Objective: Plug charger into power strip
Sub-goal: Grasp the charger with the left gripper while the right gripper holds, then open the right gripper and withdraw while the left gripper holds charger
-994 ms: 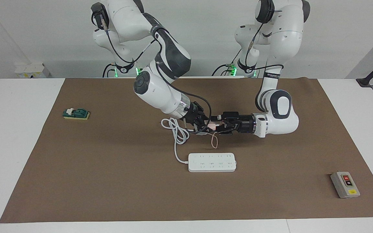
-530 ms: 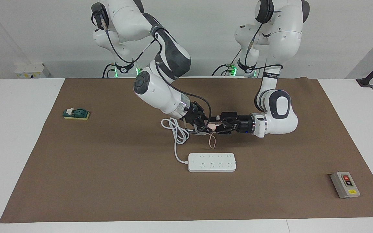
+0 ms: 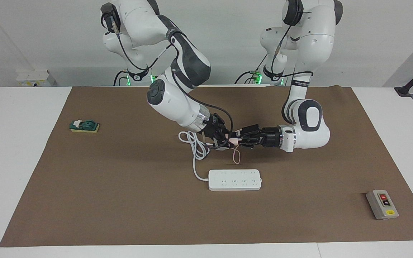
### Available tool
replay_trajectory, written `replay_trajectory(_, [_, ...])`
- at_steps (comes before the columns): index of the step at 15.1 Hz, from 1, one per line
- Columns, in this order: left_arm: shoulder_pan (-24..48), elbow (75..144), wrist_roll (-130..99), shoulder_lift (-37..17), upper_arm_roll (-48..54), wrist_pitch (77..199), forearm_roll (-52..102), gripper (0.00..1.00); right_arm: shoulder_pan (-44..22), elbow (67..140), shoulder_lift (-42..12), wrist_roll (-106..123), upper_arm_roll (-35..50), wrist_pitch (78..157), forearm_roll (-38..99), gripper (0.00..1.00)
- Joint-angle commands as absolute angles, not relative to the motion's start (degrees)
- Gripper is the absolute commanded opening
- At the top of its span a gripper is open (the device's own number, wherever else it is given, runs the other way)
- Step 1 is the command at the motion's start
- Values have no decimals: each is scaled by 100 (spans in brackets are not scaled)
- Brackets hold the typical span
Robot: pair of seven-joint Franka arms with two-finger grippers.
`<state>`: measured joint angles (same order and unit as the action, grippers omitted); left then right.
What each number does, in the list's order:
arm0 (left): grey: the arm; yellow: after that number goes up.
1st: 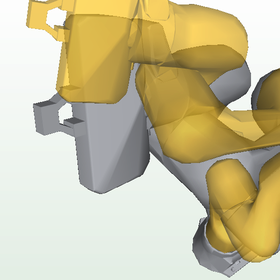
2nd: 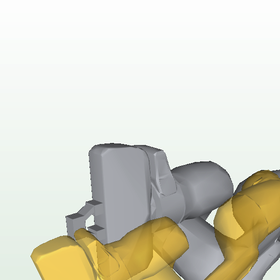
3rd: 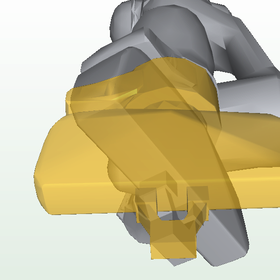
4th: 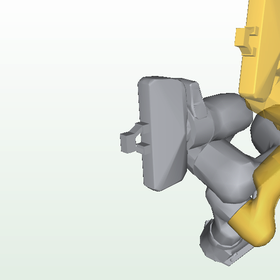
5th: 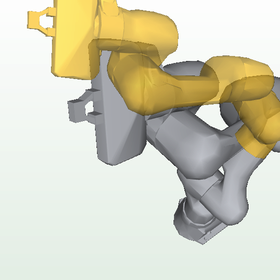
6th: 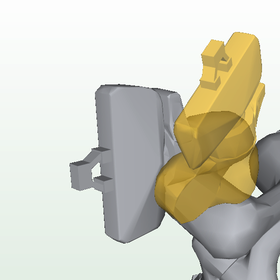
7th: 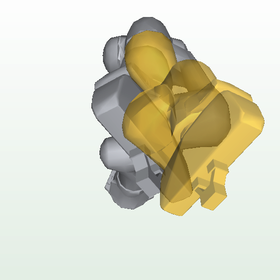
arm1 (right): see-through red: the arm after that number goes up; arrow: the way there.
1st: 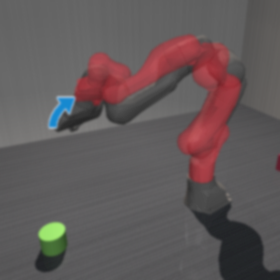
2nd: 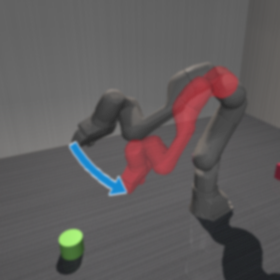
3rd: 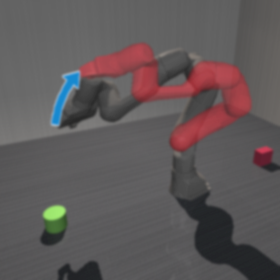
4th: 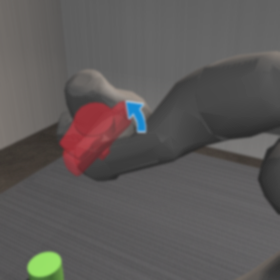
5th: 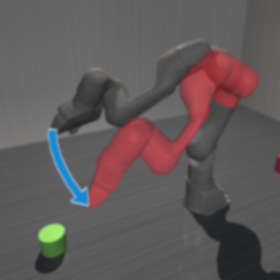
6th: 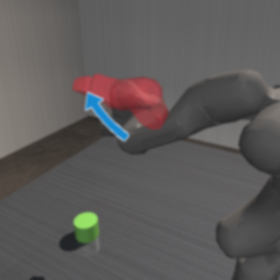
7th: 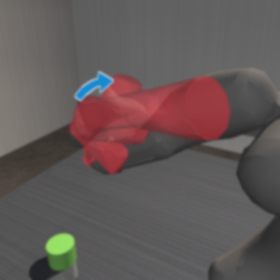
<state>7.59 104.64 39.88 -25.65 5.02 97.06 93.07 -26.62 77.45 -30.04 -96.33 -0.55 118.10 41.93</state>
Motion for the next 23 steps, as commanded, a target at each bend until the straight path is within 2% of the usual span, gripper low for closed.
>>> replay_trajectory(1, [738,10688,4043,-2391,448,9721,9387,0,-2646,7690,-3015,-9747,-62,11812,4245,0])
replay_trajectory(4, [738,10688,4025,-2391,448,9712,9360,0,-2610,7690,-3015,-9826,-62,11804,4289,0])
replay_trajectory(5, [738,10688,4034,-2391,448,9703,9360,0,-2610,7690,-3015,-9922,-62,11821,4298,8])
replay_trajectory(6, [738,10679,4025,-2391,448,9703,9352,0,-2628,7690,-3015,-9984,-70,11813,4228,99])
replay_trajectory(11, [590,10460,3999,-2400,431,9624,8932,0,-2575,7690,-3006,-10151,-105,11804,4228,100])
replay_trajectory(17, [176,9634,3999,-2312,413,9589,7263,0,-1926,7690,-2717,-9915,-167,11576,3667,100])
replay_trajectory(23, [62,8685,3841,-2223,220,9527,4979,0,-1117,7708,-2312,-7616,-176,10356,2937,100])
